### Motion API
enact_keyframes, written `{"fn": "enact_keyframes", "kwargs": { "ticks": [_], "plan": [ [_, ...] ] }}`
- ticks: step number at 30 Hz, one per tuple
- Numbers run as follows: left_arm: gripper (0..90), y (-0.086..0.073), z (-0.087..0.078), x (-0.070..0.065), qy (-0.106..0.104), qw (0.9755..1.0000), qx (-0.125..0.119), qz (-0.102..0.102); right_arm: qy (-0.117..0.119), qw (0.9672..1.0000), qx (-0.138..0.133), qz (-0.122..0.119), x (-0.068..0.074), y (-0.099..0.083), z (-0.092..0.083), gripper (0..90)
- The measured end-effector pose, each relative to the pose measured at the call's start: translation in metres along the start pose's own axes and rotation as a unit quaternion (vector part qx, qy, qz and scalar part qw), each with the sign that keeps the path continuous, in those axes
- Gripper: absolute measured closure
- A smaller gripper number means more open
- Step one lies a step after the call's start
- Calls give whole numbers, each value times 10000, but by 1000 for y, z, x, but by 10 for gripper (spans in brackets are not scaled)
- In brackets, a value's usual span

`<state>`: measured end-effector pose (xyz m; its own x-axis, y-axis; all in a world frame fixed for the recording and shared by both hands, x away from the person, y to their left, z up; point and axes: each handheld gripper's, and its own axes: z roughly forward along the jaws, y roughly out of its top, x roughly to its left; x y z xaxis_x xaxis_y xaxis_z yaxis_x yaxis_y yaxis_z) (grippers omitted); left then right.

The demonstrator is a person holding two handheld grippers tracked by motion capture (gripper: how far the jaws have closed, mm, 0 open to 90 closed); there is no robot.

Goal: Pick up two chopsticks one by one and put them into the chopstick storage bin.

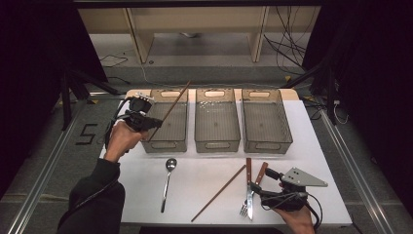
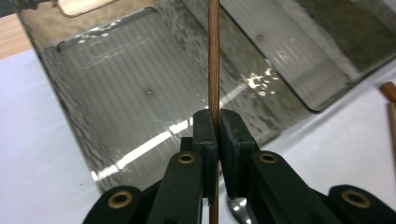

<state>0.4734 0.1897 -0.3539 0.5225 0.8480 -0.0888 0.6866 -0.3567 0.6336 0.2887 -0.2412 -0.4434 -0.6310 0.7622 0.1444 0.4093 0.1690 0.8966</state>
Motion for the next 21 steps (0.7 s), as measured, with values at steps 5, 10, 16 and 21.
{"fn": "enact_keyframes", "kwargs": {
  "ticks": [5,10,16,21],
  "plan": [
    [852,3,8,14,123,9998,15,-134,4,10000,-1,0,0,0,0,263],
    [852,4,17,28,188,9994,-16,-287,2,10000,2,-5,0,0,0,263],
    [851,6,27,36,247,9989,9,-390,9,10000,6,-10,0,0,0,263],
    [851,8,34,40,284,9984,25,-487,15,10000,2,3,0,0,0,263]
  ]
}}
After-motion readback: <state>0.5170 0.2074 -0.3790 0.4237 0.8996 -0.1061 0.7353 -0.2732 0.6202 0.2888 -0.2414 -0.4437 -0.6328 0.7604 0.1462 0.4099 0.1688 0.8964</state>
